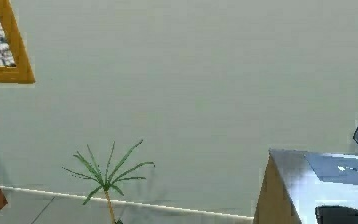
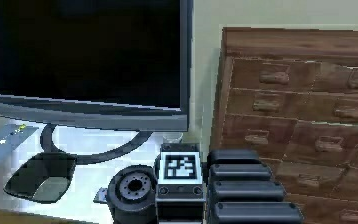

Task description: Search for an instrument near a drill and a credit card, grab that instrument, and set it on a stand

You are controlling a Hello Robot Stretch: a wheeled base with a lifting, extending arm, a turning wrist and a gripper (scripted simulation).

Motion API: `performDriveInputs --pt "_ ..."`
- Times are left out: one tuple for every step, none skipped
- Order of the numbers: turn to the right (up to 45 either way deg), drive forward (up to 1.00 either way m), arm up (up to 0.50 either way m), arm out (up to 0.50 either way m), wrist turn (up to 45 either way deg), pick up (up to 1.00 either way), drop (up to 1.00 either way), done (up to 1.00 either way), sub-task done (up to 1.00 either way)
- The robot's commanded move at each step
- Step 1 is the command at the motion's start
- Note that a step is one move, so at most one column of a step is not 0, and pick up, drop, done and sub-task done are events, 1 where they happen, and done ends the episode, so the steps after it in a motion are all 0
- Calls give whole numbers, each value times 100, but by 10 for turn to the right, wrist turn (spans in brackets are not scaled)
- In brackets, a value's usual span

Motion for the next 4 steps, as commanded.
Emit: performDriveInputs --pt "0 5 0 0 0 0 0 0 0" --pt "60 0 0 0 0 0 0 0 0" --pt "0 25 0 0 0 0 0 0 0" --pt "450 0 0 0 0 0 0 0 0"
